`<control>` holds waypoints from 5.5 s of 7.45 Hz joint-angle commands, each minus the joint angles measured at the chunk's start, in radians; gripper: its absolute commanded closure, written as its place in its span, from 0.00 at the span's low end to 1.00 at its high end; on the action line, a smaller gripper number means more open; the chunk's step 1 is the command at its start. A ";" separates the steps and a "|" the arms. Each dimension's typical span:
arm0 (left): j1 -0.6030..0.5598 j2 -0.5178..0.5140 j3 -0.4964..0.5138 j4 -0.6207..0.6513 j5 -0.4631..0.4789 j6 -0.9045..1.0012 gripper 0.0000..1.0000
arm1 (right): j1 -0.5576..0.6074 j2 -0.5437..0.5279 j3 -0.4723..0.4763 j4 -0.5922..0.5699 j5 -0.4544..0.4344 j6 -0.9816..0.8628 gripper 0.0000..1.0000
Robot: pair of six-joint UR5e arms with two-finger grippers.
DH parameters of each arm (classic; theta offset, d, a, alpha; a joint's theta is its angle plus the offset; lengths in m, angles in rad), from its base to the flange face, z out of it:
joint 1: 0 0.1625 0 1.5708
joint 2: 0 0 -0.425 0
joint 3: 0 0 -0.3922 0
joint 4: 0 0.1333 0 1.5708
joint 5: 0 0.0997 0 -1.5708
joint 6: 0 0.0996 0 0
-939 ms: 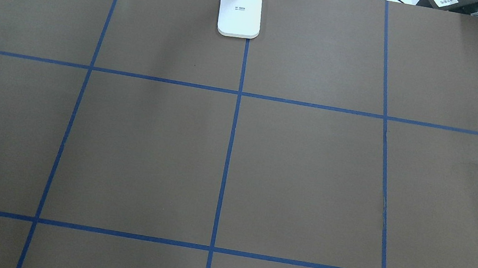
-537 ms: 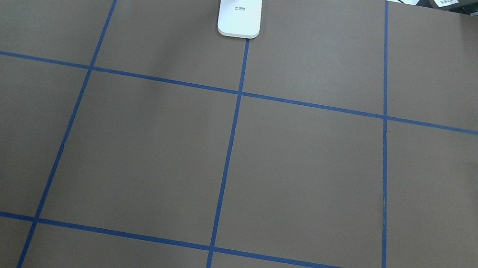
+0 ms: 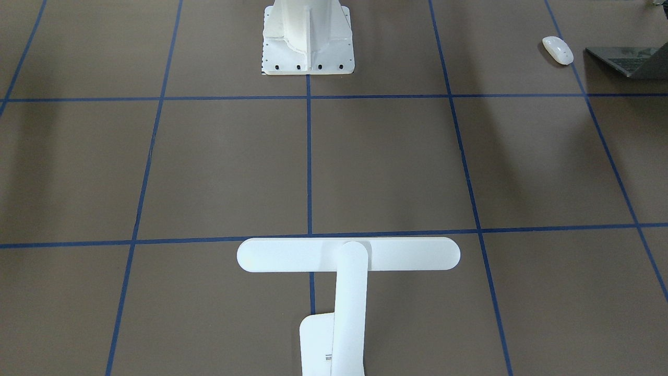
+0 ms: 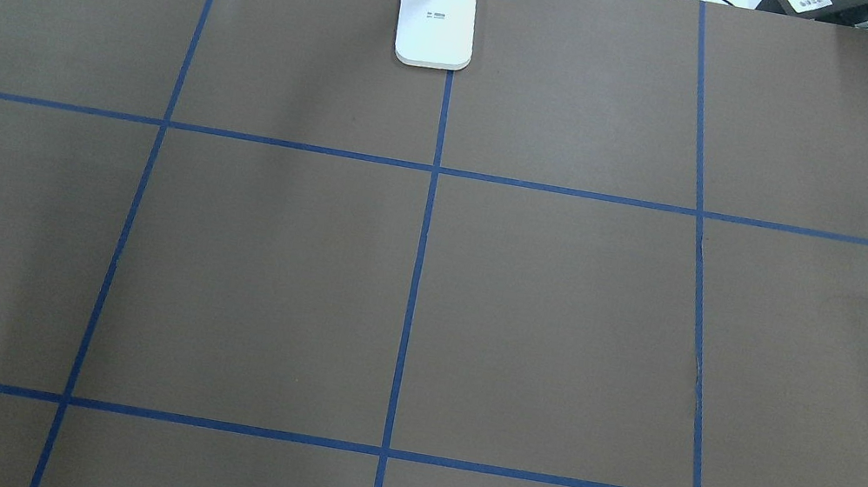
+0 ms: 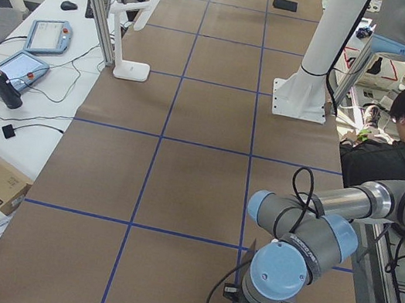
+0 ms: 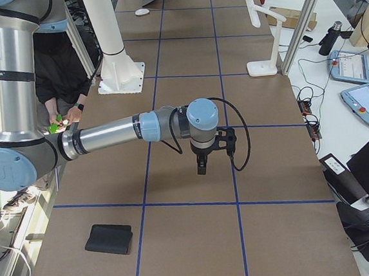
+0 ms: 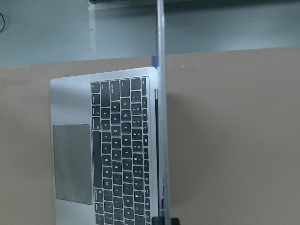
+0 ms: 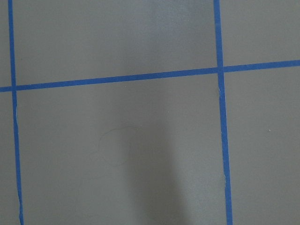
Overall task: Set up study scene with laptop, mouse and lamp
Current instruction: 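Lift the laptop with the left gripper and carry it over the table, then lower the laptop with the left gripper onto the table near the lamp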
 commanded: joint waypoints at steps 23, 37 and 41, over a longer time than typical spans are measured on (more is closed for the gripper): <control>1.066 -1.166 0.154 0.309 -0.160 -1.277 1.00 | 0.010 -0.023 0.027 -0.002 -0.002 0.035 0.00; 1.065 -1.165 0.524 -0.352 -0.162 -1.493 1.00 | 0.008 -0.010 0.016 -0.001 -0.004 0.048 0.00; 1.082 -1.157 0.552 -0.415 -0.159 -1.501 1.00 | 0.008 -0.011 0.013 -0.001 -0.002 0.052 0.00</control>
